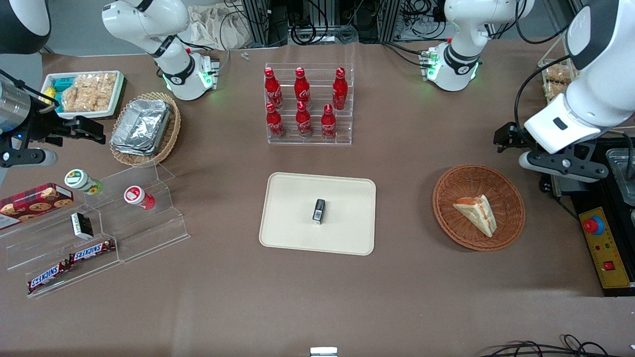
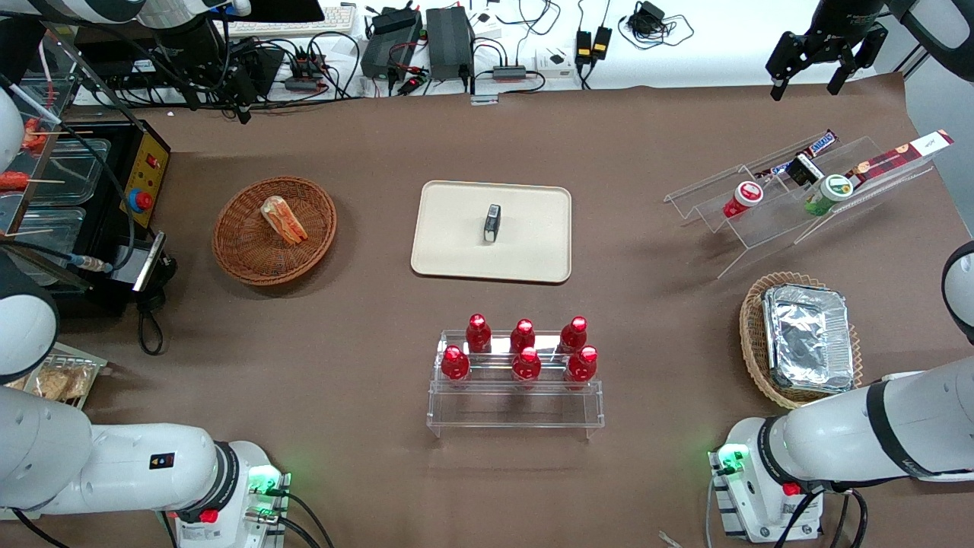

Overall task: Place sandwich from basket to tray
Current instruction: 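Lower the open left gripper onto the wrapped sandwich in the basket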

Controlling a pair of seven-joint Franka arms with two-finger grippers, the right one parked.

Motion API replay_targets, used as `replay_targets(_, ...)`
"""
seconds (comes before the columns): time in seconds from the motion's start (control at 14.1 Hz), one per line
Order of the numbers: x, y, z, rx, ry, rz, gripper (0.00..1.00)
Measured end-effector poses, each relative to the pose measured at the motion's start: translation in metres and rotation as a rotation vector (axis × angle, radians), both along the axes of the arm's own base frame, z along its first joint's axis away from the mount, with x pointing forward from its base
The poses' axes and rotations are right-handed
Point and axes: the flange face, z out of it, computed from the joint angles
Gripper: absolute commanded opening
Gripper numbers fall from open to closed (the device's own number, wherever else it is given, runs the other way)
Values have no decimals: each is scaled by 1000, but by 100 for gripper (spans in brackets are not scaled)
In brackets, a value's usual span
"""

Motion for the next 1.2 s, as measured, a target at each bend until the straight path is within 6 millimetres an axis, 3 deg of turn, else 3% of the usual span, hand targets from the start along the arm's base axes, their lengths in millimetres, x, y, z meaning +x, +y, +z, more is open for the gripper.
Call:
replay_targets(0.28,11,4,-19,-1,34,7,100)
replay_targets(0.49,23,11,-49,50,76,23,100)
replay_targets(0.71,34,16,-83,111,110,169,100)
replay_targets(0.92,41,21,-124,113,90,271,100)
replay_targets(1.2,35,37,-201,85,7,468,100)
